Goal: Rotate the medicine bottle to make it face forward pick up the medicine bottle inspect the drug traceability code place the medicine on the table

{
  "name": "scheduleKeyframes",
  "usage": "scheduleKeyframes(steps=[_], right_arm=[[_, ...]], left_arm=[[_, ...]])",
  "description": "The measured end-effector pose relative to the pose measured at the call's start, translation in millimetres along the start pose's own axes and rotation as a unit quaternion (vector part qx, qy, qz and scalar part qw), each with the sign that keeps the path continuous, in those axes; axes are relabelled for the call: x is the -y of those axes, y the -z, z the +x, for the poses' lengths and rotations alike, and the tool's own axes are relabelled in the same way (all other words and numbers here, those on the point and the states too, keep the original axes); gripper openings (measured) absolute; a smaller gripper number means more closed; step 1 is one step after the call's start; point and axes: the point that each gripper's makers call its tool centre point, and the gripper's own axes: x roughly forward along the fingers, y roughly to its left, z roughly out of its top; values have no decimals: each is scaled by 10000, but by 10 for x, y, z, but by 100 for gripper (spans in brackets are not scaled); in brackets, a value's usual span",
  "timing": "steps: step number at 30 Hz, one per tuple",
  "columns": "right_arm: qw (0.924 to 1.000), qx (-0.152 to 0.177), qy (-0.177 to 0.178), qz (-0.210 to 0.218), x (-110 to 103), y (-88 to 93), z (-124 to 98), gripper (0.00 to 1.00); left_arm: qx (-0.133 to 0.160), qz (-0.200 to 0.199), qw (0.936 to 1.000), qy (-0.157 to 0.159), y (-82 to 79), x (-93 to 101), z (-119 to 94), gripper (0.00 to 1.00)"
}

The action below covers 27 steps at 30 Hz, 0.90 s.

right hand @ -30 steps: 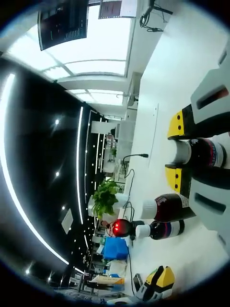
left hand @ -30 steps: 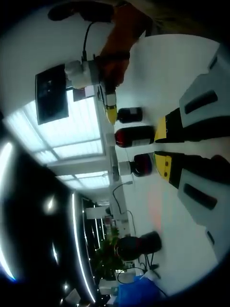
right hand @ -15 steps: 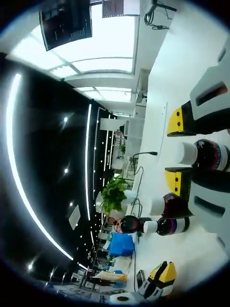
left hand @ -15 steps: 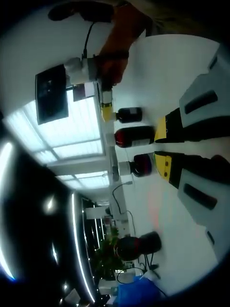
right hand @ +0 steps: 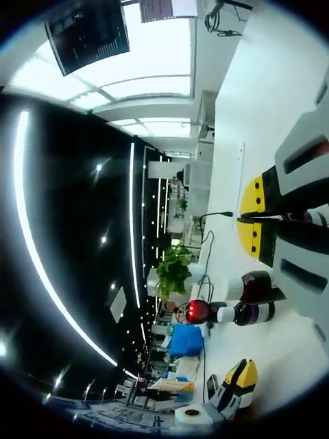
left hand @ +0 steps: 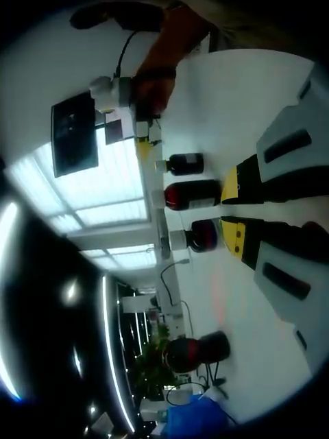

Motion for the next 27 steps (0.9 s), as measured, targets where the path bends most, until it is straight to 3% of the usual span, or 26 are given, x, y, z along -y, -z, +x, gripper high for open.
scheduleKeyframes(steps=[10, 16, 27], right_arm=[[9994, -9, -314, 144, -36, -49, -198, 0], [9987, -80, -478, -163, -56, -5, -312, 0], [9980, -235, -591, 3, -45, 149, -444, 0]], left_arm=[[5, -19, 10000, -9, -2, -7, -1, 0], [-8, -12, 10000, -23, 2, -10, 0, 0], [-8, -24, 10000, -45, 1, -15, -1, 0]])
